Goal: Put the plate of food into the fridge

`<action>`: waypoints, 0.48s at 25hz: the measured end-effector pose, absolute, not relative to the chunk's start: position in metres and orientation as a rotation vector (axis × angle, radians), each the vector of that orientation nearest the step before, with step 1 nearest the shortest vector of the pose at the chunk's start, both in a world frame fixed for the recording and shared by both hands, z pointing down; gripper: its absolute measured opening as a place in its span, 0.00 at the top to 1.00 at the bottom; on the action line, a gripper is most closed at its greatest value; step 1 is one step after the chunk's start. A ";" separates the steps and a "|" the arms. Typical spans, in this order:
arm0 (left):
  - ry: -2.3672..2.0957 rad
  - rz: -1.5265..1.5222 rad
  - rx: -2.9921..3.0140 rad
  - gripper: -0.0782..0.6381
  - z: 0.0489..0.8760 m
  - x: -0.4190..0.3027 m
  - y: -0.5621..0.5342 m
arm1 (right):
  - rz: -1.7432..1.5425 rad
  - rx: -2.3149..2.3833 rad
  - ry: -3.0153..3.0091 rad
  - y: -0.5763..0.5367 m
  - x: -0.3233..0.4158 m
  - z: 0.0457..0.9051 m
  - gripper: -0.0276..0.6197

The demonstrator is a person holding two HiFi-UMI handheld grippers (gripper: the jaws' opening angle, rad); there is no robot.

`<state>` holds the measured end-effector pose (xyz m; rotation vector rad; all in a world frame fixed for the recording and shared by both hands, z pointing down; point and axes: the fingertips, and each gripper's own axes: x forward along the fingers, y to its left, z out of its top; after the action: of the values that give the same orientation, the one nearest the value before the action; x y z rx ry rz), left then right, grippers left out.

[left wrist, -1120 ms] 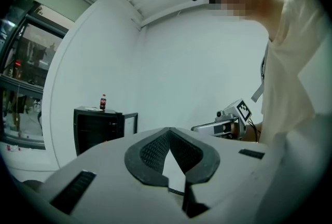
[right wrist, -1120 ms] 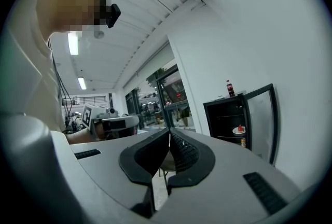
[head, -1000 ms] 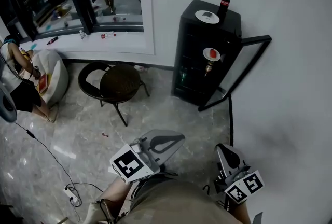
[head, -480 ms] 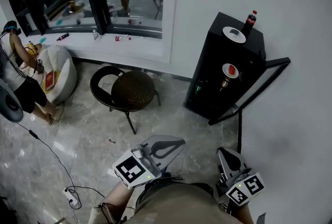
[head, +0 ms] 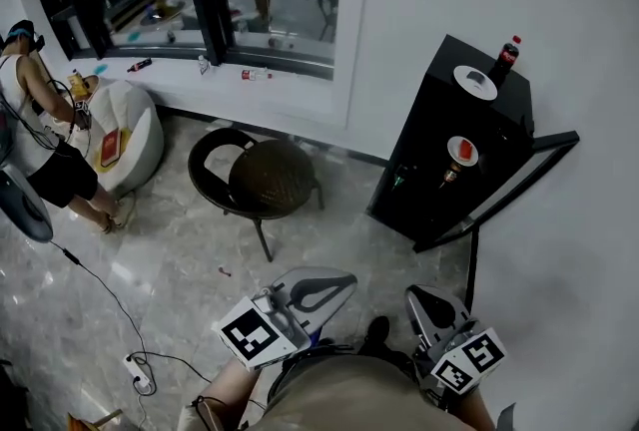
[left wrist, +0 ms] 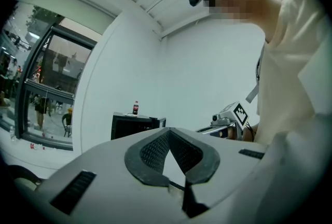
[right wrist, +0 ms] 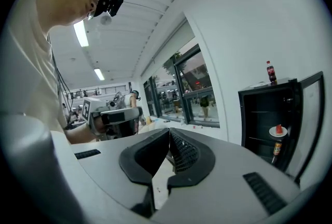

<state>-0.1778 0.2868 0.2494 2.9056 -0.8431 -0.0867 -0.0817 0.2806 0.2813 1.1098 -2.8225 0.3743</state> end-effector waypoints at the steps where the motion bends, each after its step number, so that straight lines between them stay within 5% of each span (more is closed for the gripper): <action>1: -0.846 -0.085 2.905 0.88 0.248 -0.174 0.285 | 0.389 1.096 -2.830 0.278 -0.080 0.284 0.92; 12: -0.774 -0.051 2.899 0.88 0.231 -0.092 0.250 | 0.422 1.046 -2.874 0.232 -0.020 0.287 0.92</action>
<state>-0.0923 0.2496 0.2305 2.8989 -0.7735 -0.0509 -0.0205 0.2318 0.2872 1.0456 -2.8742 0.4220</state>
